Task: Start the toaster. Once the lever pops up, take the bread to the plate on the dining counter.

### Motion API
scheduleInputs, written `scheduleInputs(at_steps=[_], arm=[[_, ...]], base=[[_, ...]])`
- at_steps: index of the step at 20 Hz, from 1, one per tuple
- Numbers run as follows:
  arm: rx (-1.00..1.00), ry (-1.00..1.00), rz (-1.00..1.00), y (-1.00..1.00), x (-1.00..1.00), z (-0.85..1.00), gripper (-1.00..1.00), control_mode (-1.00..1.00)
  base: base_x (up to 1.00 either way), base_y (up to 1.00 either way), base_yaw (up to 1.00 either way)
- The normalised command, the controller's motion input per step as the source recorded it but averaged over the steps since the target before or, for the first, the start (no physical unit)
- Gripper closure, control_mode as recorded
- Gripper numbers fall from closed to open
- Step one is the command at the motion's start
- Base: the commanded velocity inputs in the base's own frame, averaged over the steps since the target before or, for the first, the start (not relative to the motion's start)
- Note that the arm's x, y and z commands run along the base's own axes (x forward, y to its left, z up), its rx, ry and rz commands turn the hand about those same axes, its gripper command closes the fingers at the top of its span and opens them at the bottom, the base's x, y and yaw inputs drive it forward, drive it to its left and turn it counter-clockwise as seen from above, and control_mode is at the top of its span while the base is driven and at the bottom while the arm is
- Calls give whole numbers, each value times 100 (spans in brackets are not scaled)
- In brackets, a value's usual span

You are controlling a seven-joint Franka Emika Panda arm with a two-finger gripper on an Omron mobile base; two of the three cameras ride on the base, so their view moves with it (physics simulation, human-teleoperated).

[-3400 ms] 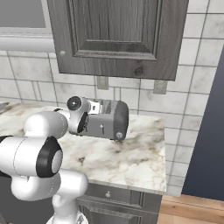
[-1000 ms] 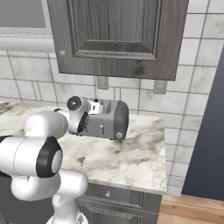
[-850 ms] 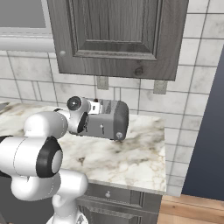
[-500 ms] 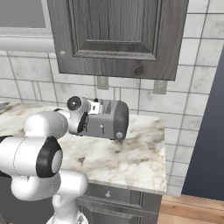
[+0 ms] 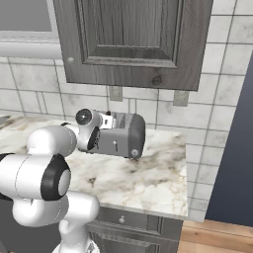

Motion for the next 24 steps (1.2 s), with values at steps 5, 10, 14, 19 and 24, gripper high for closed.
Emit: scheduleInputs(at_steps=[5, 10, 14, 19, 24], arm=[[0, 0, 0, 0, 0, 0, -100, -100], [0, 0, 0, 0, 0, 0, -100, -100], [0, 0, 0, 0, 0, 0, -100, -100], [0, 0, 0, 0, 0, 0, -100, -100], [0, 0, 0, 0, 0, 0, -100, -100]], base=[[0, 0, 0], [0, 0, 0], [0, 0, 0], [0, 0, 0], [0, 0, 0]])
